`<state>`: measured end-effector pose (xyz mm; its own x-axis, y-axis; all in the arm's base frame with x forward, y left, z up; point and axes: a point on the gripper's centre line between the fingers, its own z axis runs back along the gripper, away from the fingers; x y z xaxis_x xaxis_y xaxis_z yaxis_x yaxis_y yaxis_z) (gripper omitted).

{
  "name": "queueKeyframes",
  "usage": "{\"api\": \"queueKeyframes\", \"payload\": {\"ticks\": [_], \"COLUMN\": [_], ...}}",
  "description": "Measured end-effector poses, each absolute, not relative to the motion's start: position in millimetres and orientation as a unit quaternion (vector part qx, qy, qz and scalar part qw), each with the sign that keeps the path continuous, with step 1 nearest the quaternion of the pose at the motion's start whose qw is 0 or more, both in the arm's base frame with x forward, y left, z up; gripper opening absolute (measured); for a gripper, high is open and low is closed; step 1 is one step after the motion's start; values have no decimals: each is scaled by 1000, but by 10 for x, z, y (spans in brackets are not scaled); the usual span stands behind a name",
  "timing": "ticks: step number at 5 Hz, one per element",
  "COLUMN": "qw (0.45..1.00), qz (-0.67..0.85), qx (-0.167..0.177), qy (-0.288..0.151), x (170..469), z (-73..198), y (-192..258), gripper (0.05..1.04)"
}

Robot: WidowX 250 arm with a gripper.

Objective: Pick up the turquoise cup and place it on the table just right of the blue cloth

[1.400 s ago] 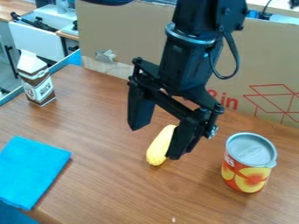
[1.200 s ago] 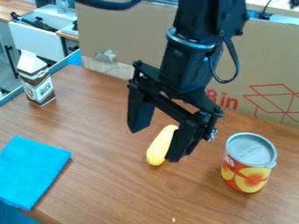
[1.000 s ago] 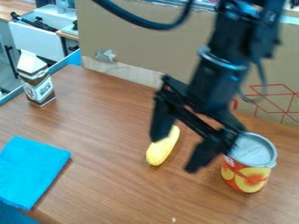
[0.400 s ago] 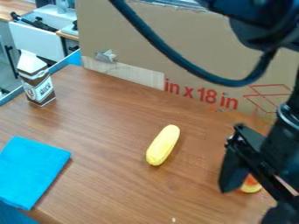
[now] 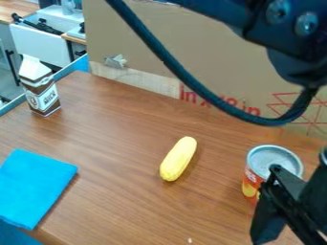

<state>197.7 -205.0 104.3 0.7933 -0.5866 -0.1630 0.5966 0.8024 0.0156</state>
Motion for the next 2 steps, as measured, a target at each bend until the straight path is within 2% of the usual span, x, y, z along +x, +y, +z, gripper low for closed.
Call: {"api": "queueKeyframes", "payload": {"ticks": [2], "qw": [947], "qz": [-309], "qx": [22], "qy": [88], "x": [1914], "z": [828], "y": [-2058], "gripper": [1001]}}
